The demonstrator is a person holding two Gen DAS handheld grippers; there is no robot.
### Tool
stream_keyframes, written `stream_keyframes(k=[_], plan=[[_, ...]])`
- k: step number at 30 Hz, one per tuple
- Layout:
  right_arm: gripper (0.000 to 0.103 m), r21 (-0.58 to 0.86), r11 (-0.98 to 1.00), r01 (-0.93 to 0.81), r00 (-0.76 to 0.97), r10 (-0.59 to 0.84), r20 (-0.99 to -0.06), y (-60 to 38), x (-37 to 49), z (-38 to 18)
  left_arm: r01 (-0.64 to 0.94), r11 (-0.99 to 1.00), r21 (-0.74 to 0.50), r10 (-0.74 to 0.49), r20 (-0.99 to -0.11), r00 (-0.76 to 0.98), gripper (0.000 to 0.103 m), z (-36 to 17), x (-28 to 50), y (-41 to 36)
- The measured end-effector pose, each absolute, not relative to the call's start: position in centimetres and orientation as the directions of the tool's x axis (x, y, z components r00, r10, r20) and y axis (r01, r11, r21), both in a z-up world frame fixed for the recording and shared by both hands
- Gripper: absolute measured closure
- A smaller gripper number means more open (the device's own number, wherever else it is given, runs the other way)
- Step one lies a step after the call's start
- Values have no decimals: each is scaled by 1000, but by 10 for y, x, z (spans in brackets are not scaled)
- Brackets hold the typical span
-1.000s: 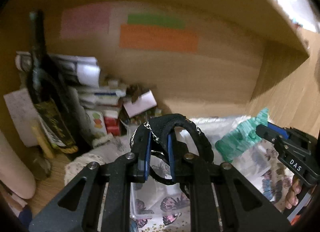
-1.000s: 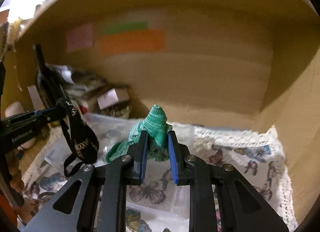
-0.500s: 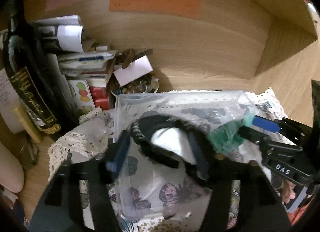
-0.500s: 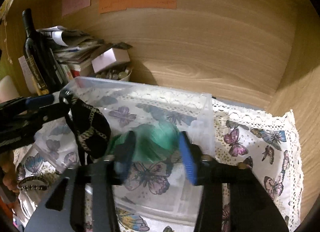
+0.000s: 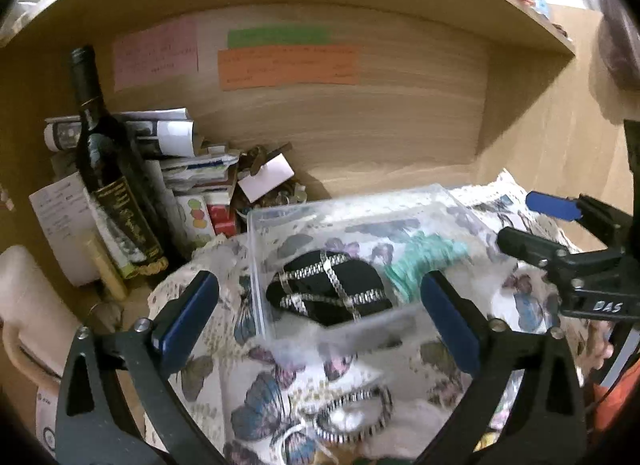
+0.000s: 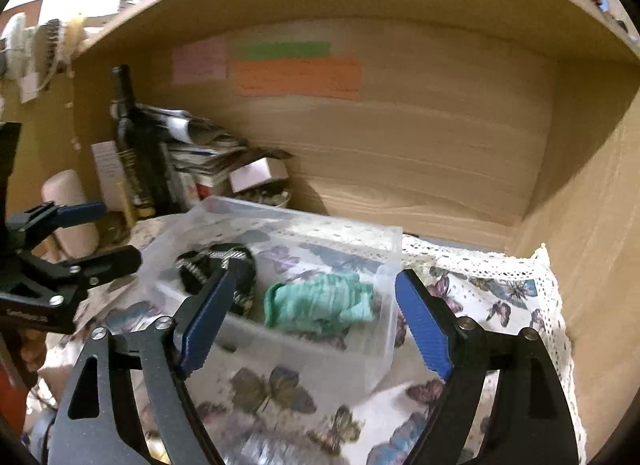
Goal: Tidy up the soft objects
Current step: 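Grasp the silver mesh bag with the right tool while the left tool grasps a chain strap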
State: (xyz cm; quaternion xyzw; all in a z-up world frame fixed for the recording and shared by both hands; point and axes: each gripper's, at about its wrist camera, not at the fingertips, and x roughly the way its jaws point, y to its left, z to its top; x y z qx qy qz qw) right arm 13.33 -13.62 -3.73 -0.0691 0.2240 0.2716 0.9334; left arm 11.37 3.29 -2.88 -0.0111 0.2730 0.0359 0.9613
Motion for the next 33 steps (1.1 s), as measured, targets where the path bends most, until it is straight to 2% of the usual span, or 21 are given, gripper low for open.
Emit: stream_keyframes(k=[8,9,11,15,17,22,24,25,27,28,30,33], plan=[[21,22,831,-556,724,497,-478,-149,105,-60,-49,999,-3,40,-532,846,3,-50,80,26],[21,30,829,-558,717,500,-486,-149,103,-65,-44,999,-8,34,-533,845,6,-53,77,25],[21,43,829,-557,703,499,-507,-151,99,-74,-32,999,-7,23,-545,838,28,-58,73,24],[21,85,822,-563,658,508,-557,-152,95,-96,14,999,-39,-34,-579,814,44,-72,70,23],[21,90,824,-559,641,498,-584,-151,94,-107,33,999,-38,-49,-591,805,57,-77,68,20],[21,112,827,-551,603,487,-631,-151,97,-127,61,996,-62,-86,-624,777,65,-91,67,17],[23,114,829,-548,596,482,-643,-151,99,-131,66,995,-79,-101,-622,776,75,-91,67,18],[25,114,828,-549,594,483,-643,-152,99,-131,70,993,-91,-112,-622,775,77,-91,67,19],[39,118,823,-556,587,489,-645,-152,98,-132,74,993,-95,-117,-618,778,80,-90,66,20],[42,118,820,-560,585,492,-645,-153,98,-132,78,993,-92,-118,-616,779,82,-90,65,19],[57,113,821,-559,591,490,-641,-155,97,-132,79,993,-93,-120,-614,780,84,-89,64,20],[67,115,826,-552,603,491,-628,-159,96,-131,85,991,-100,-129,-611,781,88,-86,62,21]])
